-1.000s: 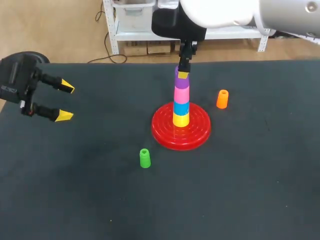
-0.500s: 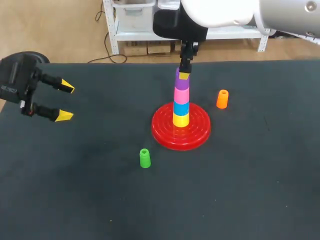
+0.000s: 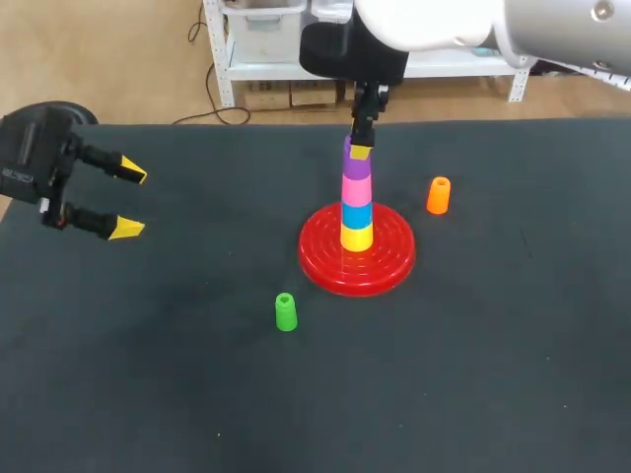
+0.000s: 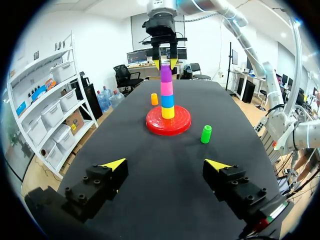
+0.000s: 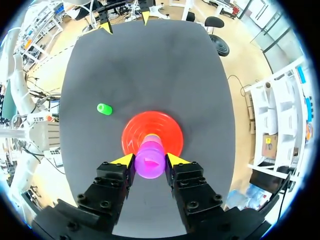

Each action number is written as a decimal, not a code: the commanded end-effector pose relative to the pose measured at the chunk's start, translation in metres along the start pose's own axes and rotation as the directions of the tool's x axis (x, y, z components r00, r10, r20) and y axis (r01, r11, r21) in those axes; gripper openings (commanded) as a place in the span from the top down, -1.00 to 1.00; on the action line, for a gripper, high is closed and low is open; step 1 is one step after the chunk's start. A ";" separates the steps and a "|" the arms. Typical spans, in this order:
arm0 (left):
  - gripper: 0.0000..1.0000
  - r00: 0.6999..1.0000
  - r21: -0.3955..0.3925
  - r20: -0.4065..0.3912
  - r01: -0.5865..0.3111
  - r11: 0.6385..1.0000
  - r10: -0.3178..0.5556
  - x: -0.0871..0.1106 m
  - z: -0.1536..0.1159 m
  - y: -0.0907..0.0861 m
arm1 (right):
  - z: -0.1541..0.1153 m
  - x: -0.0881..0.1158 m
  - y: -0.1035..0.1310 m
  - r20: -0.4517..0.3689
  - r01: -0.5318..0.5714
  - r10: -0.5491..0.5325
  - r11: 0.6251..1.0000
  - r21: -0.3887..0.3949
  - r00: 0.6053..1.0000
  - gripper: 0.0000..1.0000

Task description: Pick up and stack the cylinders on the red base in this order: pink,purple,orange,green

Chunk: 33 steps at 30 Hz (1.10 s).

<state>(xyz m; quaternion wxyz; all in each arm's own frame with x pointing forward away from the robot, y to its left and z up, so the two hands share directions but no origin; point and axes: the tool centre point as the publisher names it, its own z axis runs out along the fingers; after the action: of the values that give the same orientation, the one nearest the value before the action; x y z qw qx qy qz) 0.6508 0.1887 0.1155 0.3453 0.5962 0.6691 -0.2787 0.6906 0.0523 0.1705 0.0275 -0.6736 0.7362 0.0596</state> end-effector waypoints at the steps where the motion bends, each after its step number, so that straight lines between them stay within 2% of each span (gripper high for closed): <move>1: -1.00 1.000 -0.002 0.004 -0.003 1.000 0.003 0.001 0.000 0.000 | 0.009 0.000 -0.005 -0.002 0.000 0.000 1.000 -0.018 1.000 1.00; 5: -1.00 1.000 -0.002 0.004 -0.003 1.000 0.003 0.001 0.000 0.000 | 0.012 0.002 -0.006 0.001 -0.007 0.007 0.999 -0.043 1.000 1.00; 26: -1.00 1.000 -0.002 0.004 -0.003 1.000 0.003 0.001 0.000 0.000 | 0.015 0.003 -0.007 0.001 -0.006 0.006 0.998 -0.064 1.000 1.00; 33: -1.00 1.000 -0.002 0.004 -0.003 1.000 0.003 0.001 0.000 0.000 | 0.015 -0.001 -0.010 0.008 -0.003 0.003 0.999 -0.041 1.000 1.00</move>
<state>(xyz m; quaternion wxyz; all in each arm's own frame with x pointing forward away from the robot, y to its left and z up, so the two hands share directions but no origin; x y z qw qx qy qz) 0.6508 0.1887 0.1155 0.3453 0.5962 0.6691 -0.2787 0.6991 0.0530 0.1662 0.0162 -0.6721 0.7362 0.0779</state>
